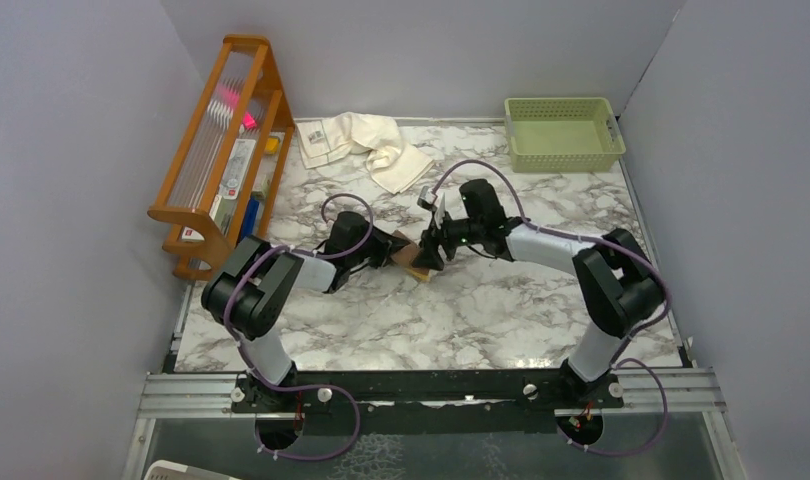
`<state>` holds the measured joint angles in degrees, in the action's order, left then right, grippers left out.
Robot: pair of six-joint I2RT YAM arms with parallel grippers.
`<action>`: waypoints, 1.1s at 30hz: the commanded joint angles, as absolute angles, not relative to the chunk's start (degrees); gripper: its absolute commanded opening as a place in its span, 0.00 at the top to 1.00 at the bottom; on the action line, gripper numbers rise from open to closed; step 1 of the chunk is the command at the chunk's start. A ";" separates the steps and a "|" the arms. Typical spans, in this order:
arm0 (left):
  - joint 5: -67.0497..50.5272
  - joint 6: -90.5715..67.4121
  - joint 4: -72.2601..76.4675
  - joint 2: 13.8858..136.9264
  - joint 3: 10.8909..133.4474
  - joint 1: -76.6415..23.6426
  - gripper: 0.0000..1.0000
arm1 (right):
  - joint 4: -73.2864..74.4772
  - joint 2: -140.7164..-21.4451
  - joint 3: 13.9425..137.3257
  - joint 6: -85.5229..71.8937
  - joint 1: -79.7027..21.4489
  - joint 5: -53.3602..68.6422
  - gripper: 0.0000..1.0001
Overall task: Roll the towels
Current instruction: Pick up the towel at the center of the board, then place the towel in the bin.
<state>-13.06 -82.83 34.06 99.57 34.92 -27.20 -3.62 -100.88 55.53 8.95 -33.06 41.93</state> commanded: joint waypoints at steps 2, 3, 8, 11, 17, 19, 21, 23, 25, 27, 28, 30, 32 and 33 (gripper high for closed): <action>-1.41 -73.97 32.49 90.34 36.81 -27.17 1.00 | -1.02 -89.32 56.12 10.34 -33.79 33.63 0.08; 0.43 -72.33 31.65 88.64 37.15 -27.16 1.00 | -2.27 -87.23 55.11 8.75 -33.63 30.29 0.05; 10.55 -67.04 30.80 81.68 37.26 -27.16 1.00 | -14.81 -79.35 48.24 -12.04 -25.47 26.15 0.00; 14.50 -64.77 36.94 79.12 35.28 -27.16 1.00 | -23.51 -81.87 46.14 -35.78 -16.11 38.90 0.00; 17.41 -62.62 56.54 79.94 32.29 -27.23 1.00 | -71.87 -92.38 39.63 -76.24 -14.36 44.17 0.00; 18.60 -62.92 63.88 81.33 32.01 -27.43 1.00 | -72.73 -91.51 38.23 -79.33 -15.78 36.72 0.00; 20.11 -63.34 72.47 83.53 31.71 -27.91 1.00 | -72.19 -89.60 37.13 -80.14 -18.22 29.00 0.00; 21.09 -64.74 79.96 86.13 32.12 -28.18 1.00 | -67.82 -87.37 38.49 -76.51 -21.37 24.90 0.00; 21.55 -66.66 86.25 89.18 33.39 -28.42 1.00 | -62.27 -85.48 40.51 -69.19 -24.94 21.22 0.00; 22.20 -70.14 90.33 92.27 34.84 -28.81 1.00 | -57.07 -84.13 42.25 -63.26 -29.05 15.12 0.00; 22.66 -71.49 92.28 93.82 35.69 -29.02 1.00 | -56.36 -84.08 42.71 -61.06 -30.95 12.28 0.00; 23.63 -73.70 95.29 96.66 37.44 -29.82 1.00 | -60.53 -85.66 42.36 -57.64 -33.76 8.59 0.00; 25.05 -75.15 96.88 99.20 39.27 -30.94 1.00 | -67.53 -89.25 41.76 -56.65 -35.08 7.29 0.00; 25.90 -75.20 97.69 100.46 40.12 -31.62 1.00 | -72.36 -91.62 41.18 -57.57 -35.34 7.01 0.00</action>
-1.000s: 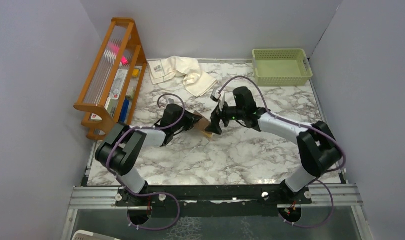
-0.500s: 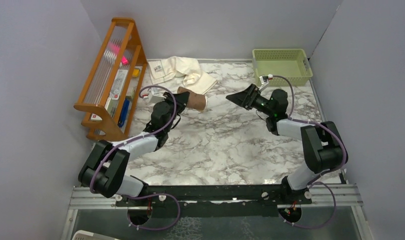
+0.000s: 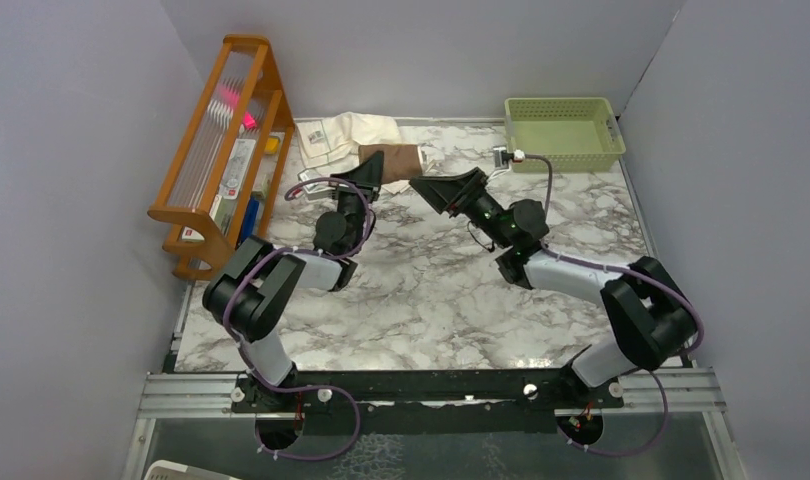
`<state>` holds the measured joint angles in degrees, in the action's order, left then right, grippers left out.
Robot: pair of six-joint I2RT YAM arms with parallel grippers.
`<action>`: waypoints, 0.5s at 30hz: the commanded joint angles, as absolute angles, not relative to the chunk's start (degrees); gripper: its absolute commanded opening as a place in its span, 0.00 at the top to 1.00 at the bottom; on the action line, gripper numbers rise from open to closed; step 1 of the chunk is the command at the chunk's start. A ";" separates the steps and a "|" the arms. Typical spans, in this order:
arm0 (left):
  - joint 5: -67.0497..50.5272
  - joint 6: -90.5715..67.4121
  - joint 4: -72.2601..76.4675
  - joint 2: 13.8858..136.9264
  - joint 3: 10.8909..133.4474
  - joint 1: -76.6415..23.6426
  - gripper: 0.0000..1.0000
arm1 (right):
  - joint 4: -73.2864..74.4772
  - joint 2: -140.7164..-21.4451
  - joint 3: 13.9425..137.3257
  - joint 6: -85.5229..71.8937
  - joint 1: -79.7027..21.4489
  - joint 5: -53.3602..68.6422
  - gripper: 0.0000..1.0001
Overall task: Roll the towels
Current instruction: Place the towel in the bin.
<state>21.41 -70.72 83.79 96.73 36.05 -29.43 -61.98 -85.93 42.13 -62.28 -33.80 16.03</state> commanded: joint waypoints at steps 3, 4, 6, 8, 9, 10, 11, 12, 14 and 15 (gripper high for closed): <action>26.99 -73.93 99.94 101.83 42.50 -32.95 1.00 | -88.71 -99.11 39.02 -63.51 -35.50 5.10 0.00; 27.38 -73.40 100.01 101.82 43.01 -33.22 1.00 | -92.80 -101.41 38.86 -65.29 -35.57 4.19 0.00; 28.07 -72.38 99.87 101.63 43.72 -33.65 1.00 | -94.82 -103.71 39.56 -67.23 -35.79 2.55 0.00; 28.49 -71.39 100.03 101.46 44.14 -33.90 1.00 | -92.84 -104.15 40.57 -67.45 -36.16 1.16 0.00; 28.70 -71.13 100.16 101.51 44.28 -33.99 1.00 | -91.72 -104.10 40.97 -67.71 -36.46 0.23 0.00; 29.00 -70.96 100.26 101.58 44.32 -34.08 1.00 | -91.14 -104.13 41.26 -67.91 -36.74 -0.73 0.00; 29.16 -70.88 100.51 101.66 44.30 -34.14 1.00 | -90.93 -104.26 41.54 -68.11 -36.97 -1.71 0.00; 29.25 -70.87 100.70 101.76 44.30 -34.23 1.00 | -91.27 -104.45 41.82 -68.20 -37.11 -2.58 0.00; 29.39 -70.77 100.72 101.86 44.09 -34.55 1.00 | -93.07 -105.22 42.56 -68.36 -37.26 -4.23 0.00; 29.55 -70.57 100.72 101.82 43.92 -34.81 1.00 | -94.22 -105.78 43.05 -68.38 -37.24 -4.75 0.00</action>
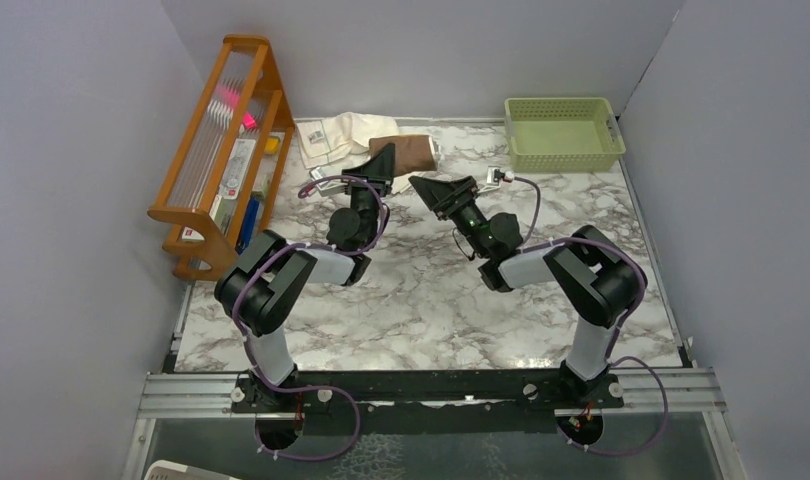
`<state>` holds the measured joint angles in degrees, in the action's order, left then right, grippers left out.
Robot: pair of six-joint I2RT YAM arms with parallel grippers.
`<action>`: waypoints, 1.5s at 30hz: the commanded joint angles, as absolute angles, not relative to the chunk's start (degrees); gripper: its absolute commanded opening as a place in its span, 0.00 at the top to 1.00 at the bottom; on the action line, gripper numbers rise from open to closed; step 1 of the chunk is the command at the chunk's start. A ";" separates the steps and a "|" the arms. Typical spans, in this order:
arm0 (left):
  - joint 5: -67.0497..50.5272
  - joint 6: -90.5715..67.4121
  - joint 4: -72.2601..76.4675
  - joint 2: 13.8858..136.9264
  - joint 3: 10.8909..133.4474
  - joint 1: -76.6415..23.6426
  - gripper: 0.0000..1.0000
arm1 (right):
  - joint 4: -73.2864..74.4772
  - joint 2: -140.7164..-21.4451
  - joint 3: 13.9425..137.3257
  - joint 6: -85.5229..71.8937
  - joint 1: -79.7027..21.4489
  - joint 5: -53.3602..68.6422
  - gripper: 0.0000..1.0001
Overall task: Roll the towels
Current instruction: Place the towel in the bin.
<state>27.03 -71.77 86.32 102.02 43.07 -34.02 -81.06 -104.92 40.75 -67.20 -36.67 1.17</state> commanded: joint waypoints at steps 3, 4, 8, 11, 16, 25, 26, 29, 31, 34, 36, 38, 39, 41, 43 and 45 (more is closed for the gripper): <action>29.80 -71.11 100.77 102.19 43.67 -35.24 1.00 | -94.11 -107.55 46.08 -68.78 -37.19 -4.96 0.00; 29.73 -70.57 100.73 102.15 43.76 -35.32 1.00 | -93.88 -108.22 47.22 -68.58 -37.21 -4.66 0.00; 30.15 -69.59 100.58 101.17 43.35 -35.45 1.00 | -94.56 -112.10 50.59 -70.13 -37.17 -4.25 0.00; 29.72 -69.45 100.12 100.45 43.00 -35.48 1.00 | -93.64 -113.50 52.81 -70.48 -37.07 -4.39 0.00; 29.65 -70.26 100.32 100.04 42.25 -35.95 1.00 | -92.90 -114.47 54.60 -70.46 -36.69 -5.43 0.00; 31.51 -72.18 100.75 101.06 40.29 -38.41 1.00 | -92.94 -116.57 58.98 -71.82 -34.97 -4.73 0.03; 31.55 -72.21 100.79 101.15 40.26 -38.62 1.00 | -92.71 -116.81 59.51 -71.81 -34.90 -4.60 0.05; 31.60 -71.70 100.81 101.01 40.34 -38.92 1.00 | -92.52 -117.63 60.91 -72.68 -34.51 -3.95 0.20; 31.55 -71.15 100.81 100.90 40.47 -39.02 1.00 | -92.62 -118.22 61.80 -73.34 -34.29 -3.33 0.35; 31.39 -71.05 100.81 100.98 40.78 -39.02 1.00 | -92.72 -119.10 62.82 -74.24 -33.97 -2.54 0.64; 31.16 -71.21 100.81 101.11 41.00 -39.02 1.00 | -92.58 -119.59 63.53 -74.75 -33.63 -1.66 0.92; 30.95 -71.45 100.81 101.20 41.21 -39.02 1.00 | -92.03 -119.55 63.89 -74.52 -33.36 -0.71 0.99; 30.94 -71.40 100.80 101.10 41.28 -39.05 1.00 | -91.63 -119.27 63.77 -74.19 -33.23 -0.66 0.99; 30.76 -71.51 100.81 100.87 41.30 -38.98 1.00 | -90.78 -118.50 63.34 -72.90 -32.91 -0.18 0.99; 29.90 -71.59 100.81 100.39 41.52 -38.81 0.66 | -88.68 -116.91 62.73 -70.84 -31.69 1.69 0.99; 28.24 -71.00 100.74 99.41 41.76 -38.65 0.10 | -85.74 -114.52 61.71 -67.99 -29.88 3.78 1.00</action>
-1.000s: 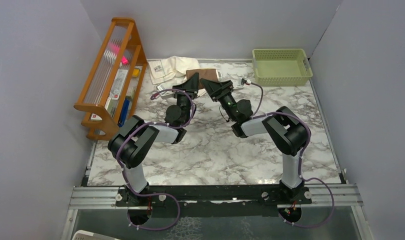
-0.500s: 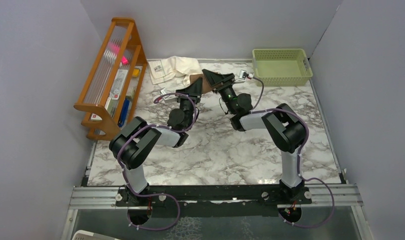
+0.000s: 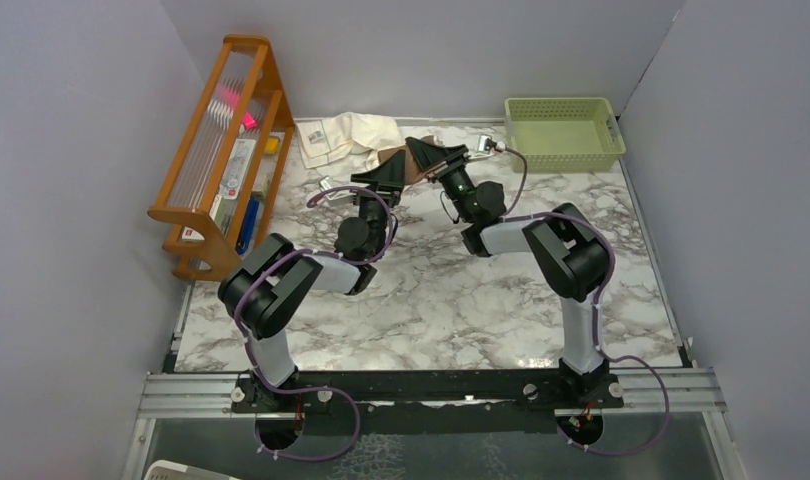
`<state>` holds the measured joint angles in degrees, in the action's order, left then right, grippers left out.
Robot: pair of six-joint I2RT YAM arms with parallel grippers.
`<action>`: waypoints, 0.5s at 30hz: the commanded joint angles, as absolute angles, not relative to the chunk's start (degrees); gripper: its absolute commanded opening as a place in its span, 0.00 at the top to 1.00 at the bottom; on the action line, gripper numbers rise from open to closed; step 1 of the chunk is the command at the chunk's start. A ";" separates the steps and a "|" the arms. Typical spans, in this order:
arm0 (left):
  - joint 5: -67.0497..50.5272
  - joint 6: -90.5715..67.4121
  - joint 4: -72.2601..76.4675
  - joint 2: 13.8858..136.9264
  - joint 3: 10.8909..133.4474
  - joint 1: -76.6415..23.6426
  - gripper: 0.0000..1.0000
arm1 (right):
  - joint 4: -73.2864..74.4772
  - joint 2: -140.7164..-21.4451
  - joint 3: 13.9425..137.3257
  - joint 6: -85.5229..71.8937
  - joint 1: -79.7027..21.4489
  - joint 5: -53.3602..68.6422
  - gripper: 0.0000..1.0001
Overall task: Roll the towels
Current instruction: Place the towel in the bin.
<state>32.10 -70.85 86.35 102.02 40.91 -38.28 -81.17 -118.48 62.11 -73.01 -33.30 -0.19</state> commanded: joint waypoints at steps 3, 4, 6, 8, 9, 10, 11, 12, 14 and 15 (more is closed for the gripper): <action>24.17 -69.31 99.25 96.75 41.40 -38.00 0.01 | -78.94 -110.46 60.89 -64.41 -23.84 10.46 0.99; 22.27 -69.19 96.09 94.54 41.06 -37.59 0.01 | -76.37 -108.97 61.07 -62.64 -21.45 13.96 0.99; 18.76 -66.60 84.82 89.34 40.62 -36.75 0.01 | -69.47 -105.86 62.34 -56.90 -16.33 20.89 0.99; 16.38 -58.57 70.18 83.13 41.65 -36.68 0.01 | -55.74 -102.31 66.54 -47.19 -12.09 26.26 0.99; 15.43 -54.43 63.54 80.70 42.98 -36.68 0.01 | -46.72 -101.10 70.16 -39.44 -10.76 27.90 0.99; 14.85 -50.54 57.47 78.63 44.06 -36.68 0.01 | -35.27 -100.49 75.11 -30.86 -9.89 28.25 0.99; 14.63 -47.45 52.51 77.07 44.79 -36.68 0.01 | -25.15 -100.66 79.93 -22.57 -9.41 27.00 0.99; 14.64 -44.66 48.56 75.53 44.99 -36.66 0.01 | -16.90 -101.58 85.16 -14.65 -9.22 25.70 0.99; 14.41 -40.20 43.95 72.97 44.65 -36.45 0.01 | -2.41 -105.15 95.54 -3.96 -8.45 22.54 0.99; 14.26 -38.49 41.95 71.81 44.38 -36.35 0.01 | 3.96 -107.77 100.78 -0.19 -7.93 21.76 0.99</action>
